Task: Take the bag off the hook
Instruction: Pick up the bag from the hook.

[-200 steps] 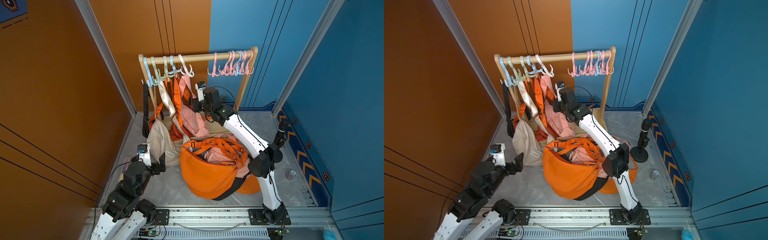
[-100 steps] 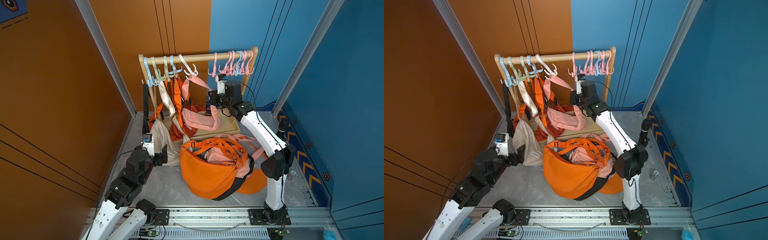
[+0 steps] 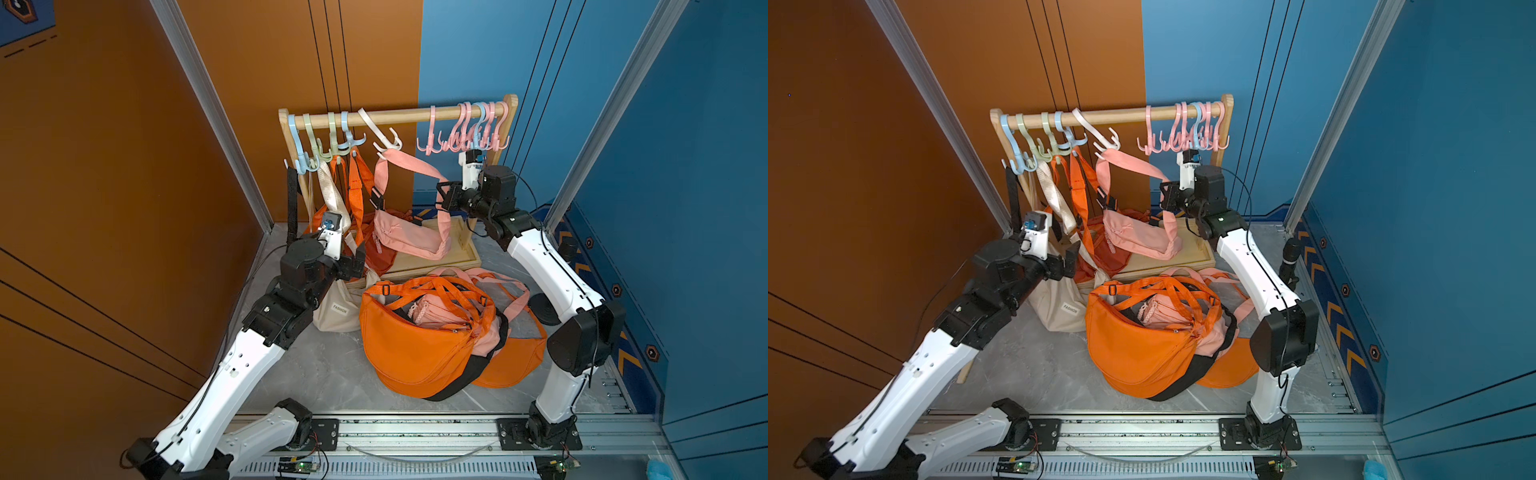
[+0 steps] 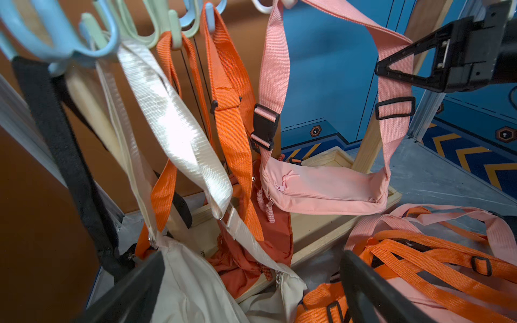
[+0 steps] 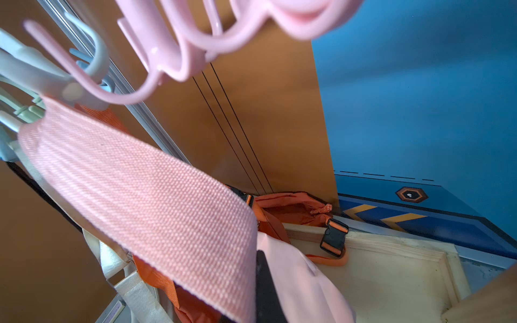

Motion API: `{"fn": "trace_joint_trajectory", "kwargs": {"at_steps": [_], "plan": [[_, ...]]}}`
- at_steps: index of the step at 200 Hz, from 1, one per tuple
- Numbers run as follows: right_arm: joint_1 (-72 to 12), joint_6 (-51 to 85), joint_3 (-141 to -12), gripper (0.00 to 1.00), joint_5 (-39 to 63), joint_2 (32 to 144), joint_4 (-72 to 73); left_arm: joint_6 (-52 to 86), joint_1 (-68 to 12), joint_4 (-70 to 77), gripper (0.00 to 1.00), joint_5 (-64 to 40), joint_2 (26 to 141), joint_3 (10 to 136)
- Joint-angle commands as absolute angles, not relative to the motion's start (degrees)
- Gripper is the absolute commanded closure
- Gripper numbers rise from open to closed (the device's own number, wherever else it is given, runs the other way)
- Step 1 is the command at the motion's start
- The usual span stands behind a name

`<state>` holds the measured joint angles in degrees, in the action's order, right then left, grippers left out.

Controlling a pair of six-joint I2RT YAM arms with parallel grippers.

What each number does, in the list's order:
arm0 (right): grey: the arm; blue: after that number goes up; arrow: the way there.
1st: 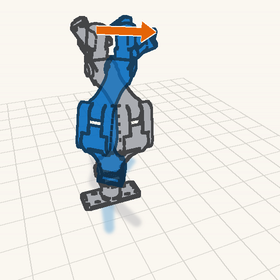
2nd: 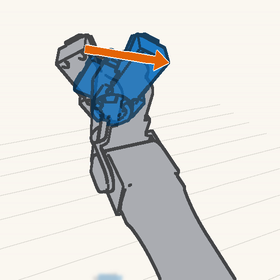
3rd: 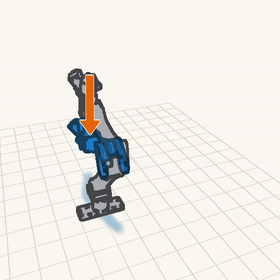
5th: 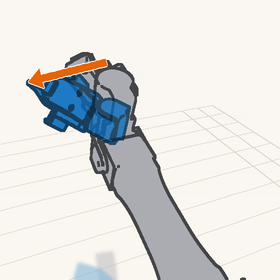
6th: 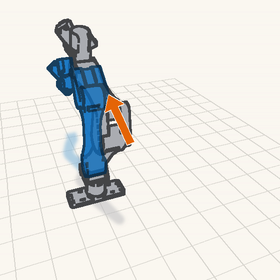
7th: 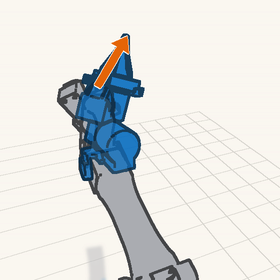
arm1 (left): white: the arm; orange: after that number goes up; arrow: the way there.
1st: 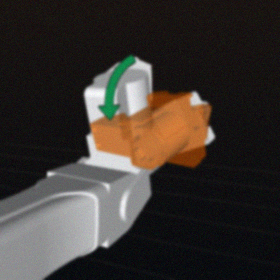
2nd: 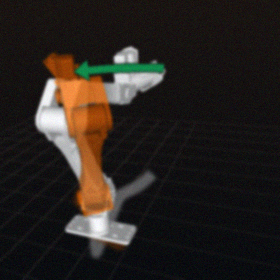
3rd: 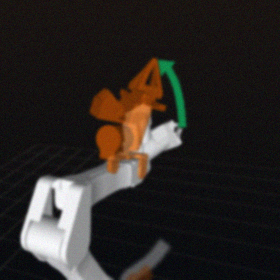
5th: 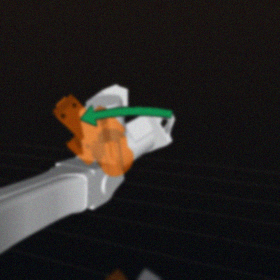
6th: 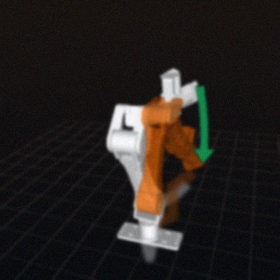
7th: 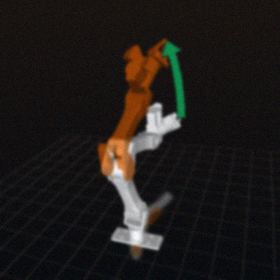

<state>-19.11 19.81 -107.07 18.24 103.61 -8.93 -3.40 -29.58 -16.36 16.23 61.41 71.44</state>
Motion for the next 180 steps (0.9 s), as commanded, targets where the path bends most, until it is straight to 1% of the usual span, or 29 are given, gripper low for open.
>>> {"fn": "trace_joint_trajectory", "kwargs": {"at_steps": [1,32,41,69,101,180], "plan": [[-14.82,22.05,-104.64,1.0,17.43,101.56,-8.97,-8.11,-30.83,-11.33,0.02,15.19,65.31,76.13],[-11.65,23.73,-103.32,1.0,19.3,100.1,-7.36,-10.2,-31.82,-8.61,0.02,14.9,72.85,82.53],[-10.8,24.28,-100.85,1.0,19.72,99.39,-6.62,-10.76,-32.13,-7.95,0.02,14.98,74.91,84.11],[-9.02,25.7,-98.84,1.0,21.01,97.95,-4.66,-12.03,-32.56,-4.97,0.02,14.78,80.49,88.13],[-9.04,27.58,-98.63,1.0,23.08,98.18,-2.92,-12.39,-32.52,-2.49,0.02,15.29,85.75,91.69],[-11.51,29.44,-98.78,1.0,25.66,98.35,-1.08,-12.58,-30.11,10.8,0.01,14.69,94.61,96.12]]}}
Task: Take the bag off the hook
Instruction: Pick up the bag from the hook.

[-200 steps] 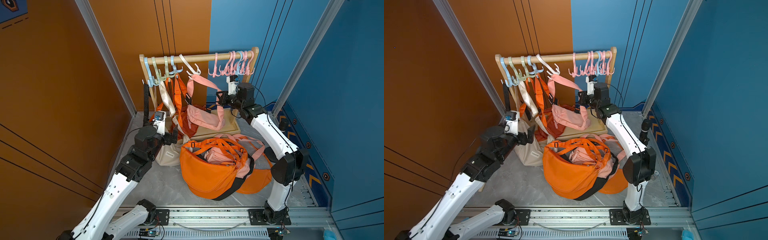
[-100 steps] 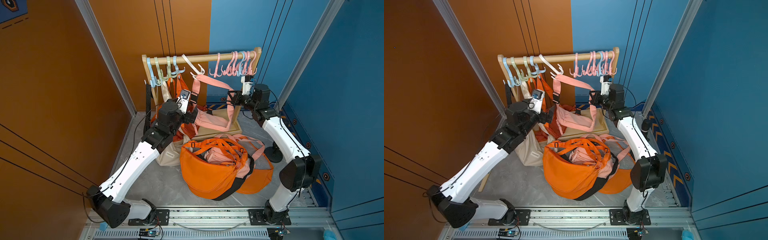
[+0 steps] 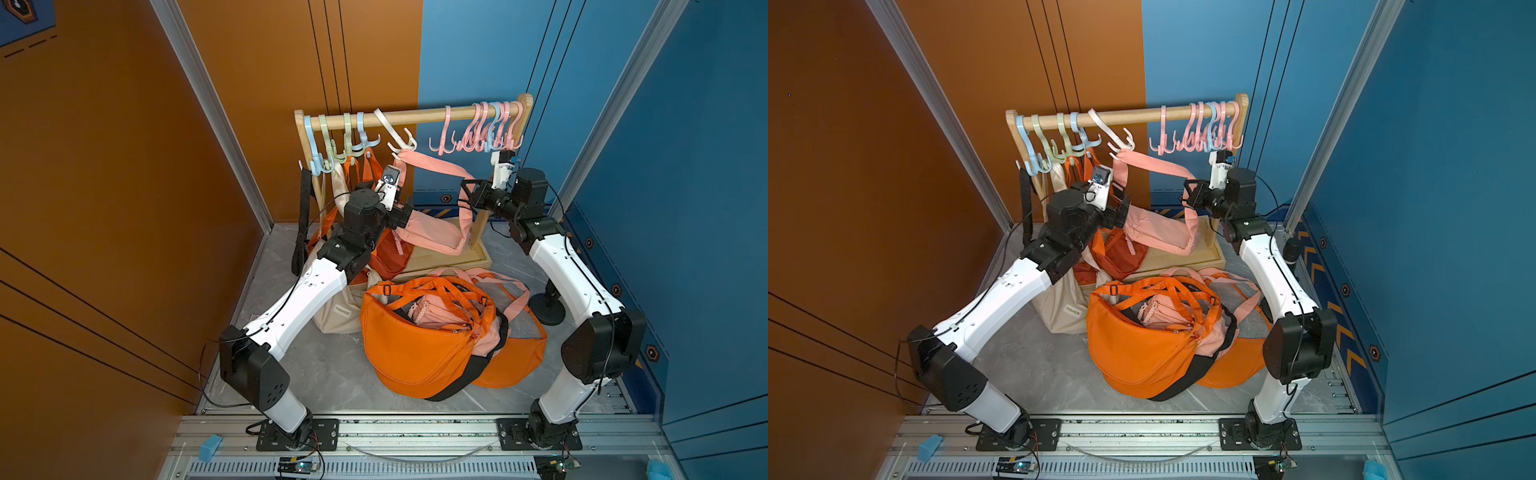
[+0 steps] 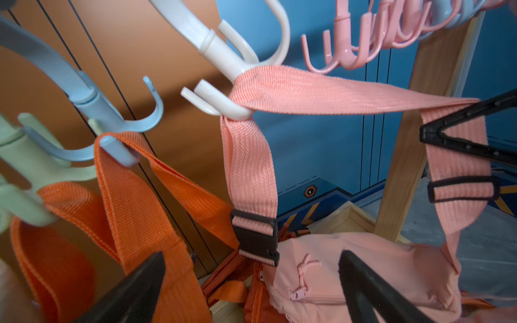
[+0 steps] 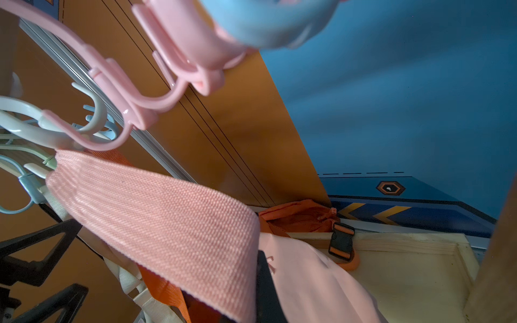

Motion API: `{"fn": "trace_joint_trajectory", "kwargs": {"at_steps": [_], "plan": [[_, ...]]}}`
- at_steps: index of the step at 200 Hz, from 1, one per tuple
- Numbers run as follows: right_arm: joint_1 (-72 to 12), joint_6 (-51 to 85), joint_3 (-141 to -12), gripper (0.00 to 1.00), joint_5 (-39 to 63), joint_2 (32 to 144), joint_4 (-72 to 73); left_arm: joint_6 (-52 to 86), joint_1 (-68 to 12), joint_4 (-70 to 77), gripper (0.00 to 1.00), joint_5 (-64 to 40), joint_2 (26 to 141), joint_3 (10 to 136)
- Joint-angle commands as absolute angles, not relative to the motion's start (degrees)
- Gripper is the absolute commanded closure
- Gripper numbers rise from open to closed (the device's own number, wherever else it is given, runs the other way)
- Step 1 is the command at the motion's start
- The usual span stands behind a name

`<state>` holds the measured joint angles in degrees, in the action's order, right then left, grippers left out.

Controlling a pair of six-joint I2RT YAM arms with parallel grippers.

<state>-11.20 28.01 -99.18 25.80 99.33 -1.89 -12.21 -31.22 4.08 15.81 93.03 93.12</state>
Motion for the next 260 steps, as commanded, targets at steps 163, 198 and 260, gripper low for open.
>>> {"fn": "trace_joint_trajectory", "kwargs": {"at_steps": [163,198,260], "plan": [[-14.96,27.52,-104.48,1.0,25.49,100.15,-6.19,-2.45,-21.54,16.25,0.33,-6.63,102.79,101.64],[-15.07,27.17,-105.07,1.0,25.34,100.46,-6.75,-2.41,-21.37,15.65,0.46,-9.63,104.3,103.04],[-15.14,26.65,-106.33,1.0,25.05,100.93,-8.01,-2.71,-21.62,15.6,0.81,-11.8,104.38,103.2]]}}
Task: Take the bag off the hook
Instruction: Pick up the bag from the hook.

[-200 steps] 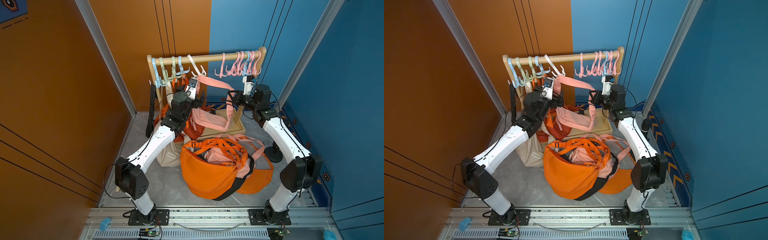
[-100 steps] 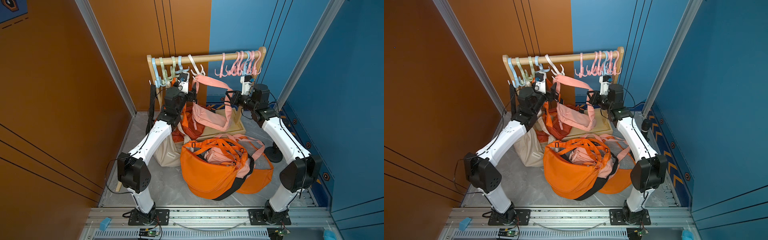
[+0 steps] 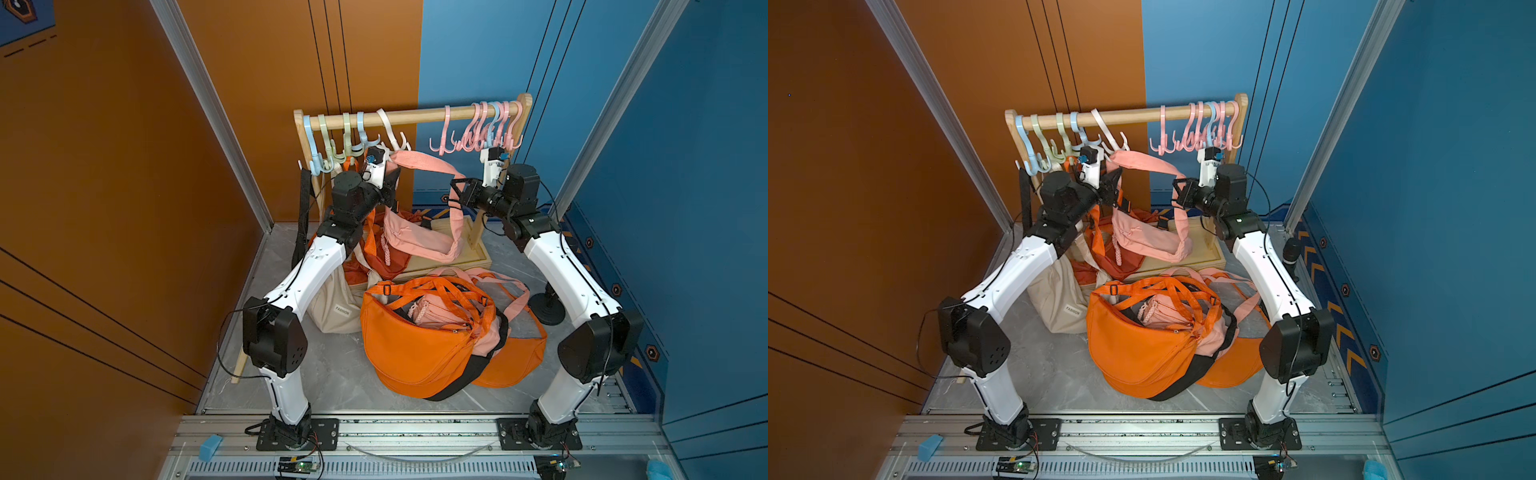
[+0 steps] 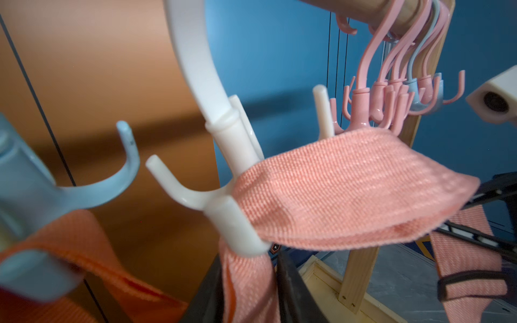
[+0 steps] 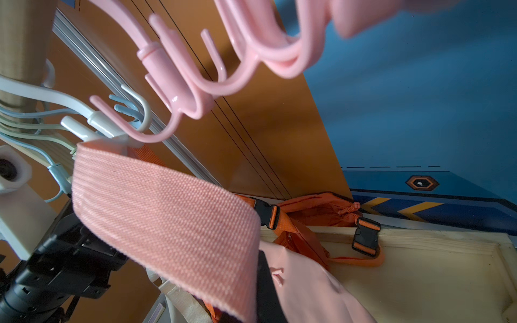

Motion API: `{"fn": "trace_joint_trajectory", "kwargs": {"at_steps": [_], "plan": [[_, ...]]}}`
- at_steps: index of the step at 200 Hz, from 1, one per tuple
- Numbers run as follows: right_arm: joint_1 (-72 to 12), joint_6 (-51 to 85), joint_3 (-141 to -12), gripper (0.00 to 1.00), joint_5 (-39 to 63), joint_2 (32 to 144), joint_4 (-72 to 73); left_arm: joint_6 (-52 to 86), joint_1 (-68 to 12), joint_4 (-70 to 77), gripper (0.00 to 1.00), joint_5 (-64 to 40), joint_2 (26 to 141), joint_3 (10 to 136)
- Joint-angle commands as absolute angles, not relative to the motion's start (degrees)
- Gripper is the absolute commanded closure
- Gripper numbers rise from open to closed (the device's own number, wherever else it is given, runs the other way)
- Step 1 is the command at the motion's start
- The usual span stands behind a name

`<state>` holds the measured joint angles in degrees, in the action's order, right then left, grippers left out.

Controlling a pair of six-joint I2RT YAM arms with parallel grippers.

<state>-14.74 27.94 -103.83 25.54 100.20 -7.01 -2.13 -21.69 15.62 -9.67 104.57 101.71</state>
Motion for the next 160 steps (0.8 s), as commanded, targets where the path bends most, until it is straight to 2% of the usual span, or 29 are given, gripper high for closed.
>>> {"fn": "trace_joint_trajectory", "kwargs": {"at_steps": [1,19,160], "plan": [[-15.13,26.64,-106.3,1.0,25.05,100.91,-8.05,-2.67,-21.62,15.62,0.82,-11.79,104.4,103.19],[-15.28,26.54,-106.51,1.0,24.83,100.91,-8.31,-2.93,-21.62,15.6,1.0,-10.73,103.65,102.57],[-20.34,25.31,-115.85,1.0,24.33,104.59,-13.2,-1.13,-20.29,11.05,1.0,1.01,96.06,100.86]]}}
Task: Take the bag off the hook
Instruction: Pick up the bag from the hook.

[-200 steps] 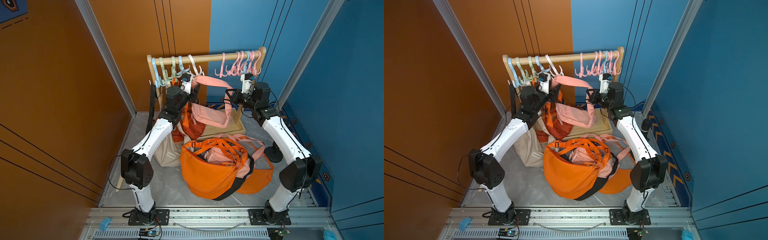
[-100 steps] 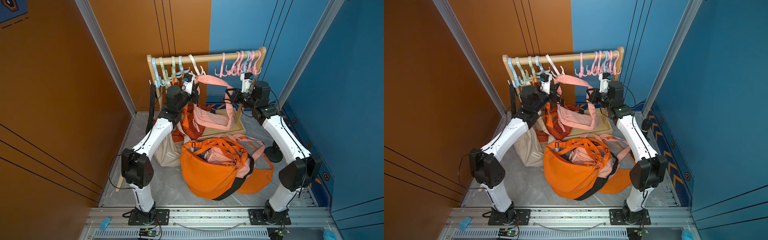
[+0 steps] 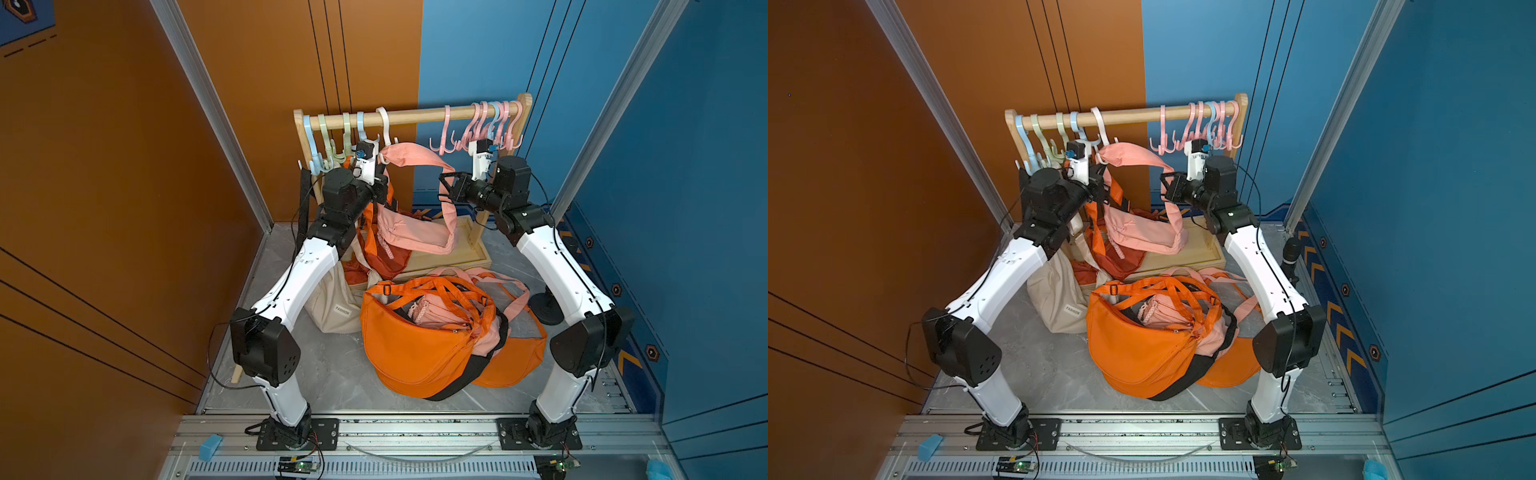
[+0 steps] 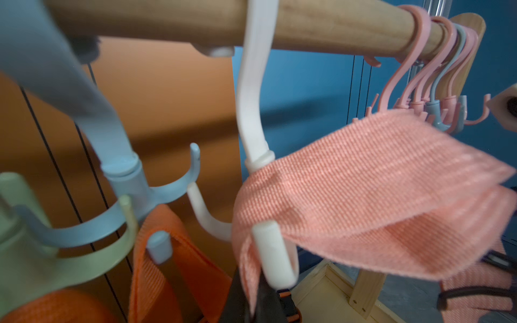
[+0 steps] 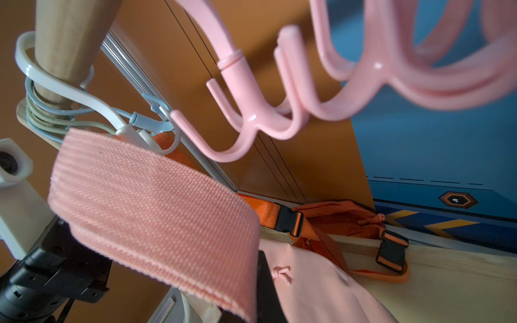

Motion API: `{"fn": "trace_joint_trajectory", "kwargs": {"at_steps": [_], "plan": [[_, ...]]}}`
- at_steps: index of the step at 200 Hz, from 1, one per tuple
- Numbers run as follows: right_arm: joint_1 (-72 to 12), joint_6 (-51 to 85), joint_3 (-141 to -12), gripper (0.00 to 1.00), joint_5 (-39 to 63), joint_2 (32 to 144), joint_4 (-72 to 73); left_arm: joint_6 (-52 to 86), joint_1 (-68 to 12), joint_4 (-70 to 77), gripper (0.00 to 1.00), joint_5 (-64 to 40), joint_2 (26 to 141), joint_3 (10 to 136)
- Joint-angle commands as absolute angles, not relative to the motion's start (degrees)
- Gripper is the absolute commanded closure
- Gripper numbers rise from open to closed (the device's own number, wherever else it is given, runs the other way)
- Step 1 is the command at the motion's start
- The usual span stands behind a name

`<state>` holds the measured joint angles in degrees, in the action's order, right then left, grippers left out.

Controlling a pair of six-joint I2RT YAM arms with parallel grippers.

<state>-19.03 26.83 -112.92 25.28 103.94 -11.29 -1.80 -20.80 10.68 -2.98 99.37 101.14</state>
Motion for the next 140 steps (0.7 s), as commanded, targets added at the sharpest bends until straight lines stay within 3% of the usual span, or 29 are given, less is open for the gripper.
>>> {"fn": "trace_joint_trajectory", "kwargs": {"at_steps": [1,140], "plan": [[-20.36,25.31,-115.89,1.0,24.29,104.59,-13.24,-1.14,-20.3,11.06,1.0,1.12,96.02,100.79],[-27.6,21.56,-119.85,1.0,20.47,101.85,-19.18,-4.48,-20.52,10.31,1.0,4.17,81.02,91.02]]}}
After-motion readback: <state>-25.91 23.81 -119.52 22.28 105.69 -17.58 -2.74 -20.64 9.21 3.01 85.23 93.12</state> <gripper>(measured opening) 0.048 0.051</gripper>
